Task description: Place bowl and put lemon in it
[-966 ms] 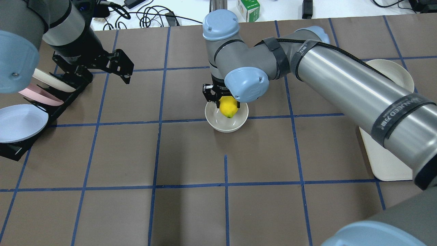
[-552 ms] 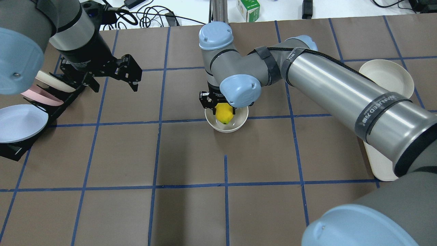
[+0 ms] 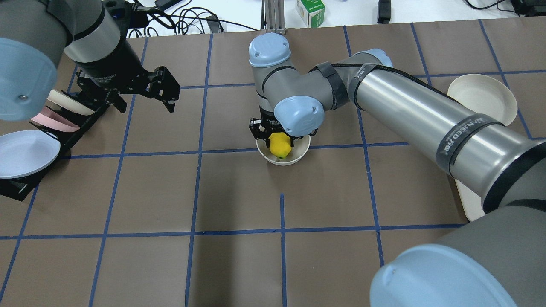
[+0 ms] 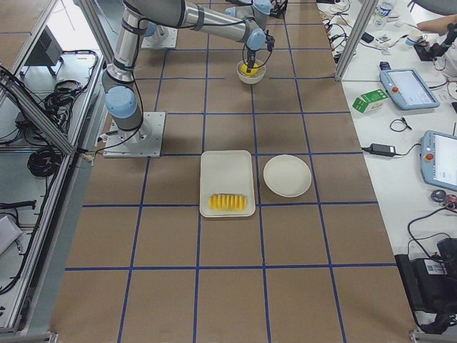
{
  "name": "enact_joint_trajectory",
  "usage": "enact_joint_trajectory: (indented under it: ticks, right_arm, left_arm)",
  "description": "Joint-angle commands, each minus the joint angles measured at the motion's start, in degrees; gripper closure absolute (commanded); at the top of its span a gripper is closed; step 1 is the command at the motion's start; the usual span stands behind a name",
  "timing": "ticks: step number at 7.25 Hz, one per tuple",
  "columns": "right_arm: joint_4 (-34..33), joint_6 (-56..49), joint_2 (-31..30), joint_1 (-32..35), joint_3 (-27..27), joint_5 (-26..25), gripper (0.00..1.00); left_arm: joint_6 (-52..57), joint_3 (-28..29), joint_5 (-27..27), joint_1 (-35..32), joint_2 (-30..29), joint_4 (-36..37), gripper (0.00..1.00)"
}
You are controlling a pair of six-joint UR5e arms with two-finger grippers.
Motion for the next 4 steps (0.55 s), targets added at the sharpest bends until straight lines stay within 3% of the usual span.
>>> enact_joint_trajectory:
  ticks: [1, 2, 3, 4]
  right_arm:
    - [-0.2, 0.0, 0.6, 0.0, 0.1, 0.0, 0.94]
    - [-0.2, 0.0, 0.7, 0.0, 0.1, 0.0, 0.87]
    - [0.0, -0.1, 0.8, 0.0, 0.1, 0.0, 0.70]
    - [-0.1, 0.0, 1.1, 0.0, 0.1, -0.1, 0.60]
  left_arm:
    - [0.1, 0.1, 0.1, 0.3, -0.1, 0.3, 0.00]
    - [0.1, -0.1, 0.0, 0.3, -0.1, 0.3, 0.00]
    - [0.1, -0.2, 0.1, 0.3, -0.1, 0.3, 0.00]
    - [0.1, -0.3, 0.0, 0.3, 0.0, 0.4, 0.00]
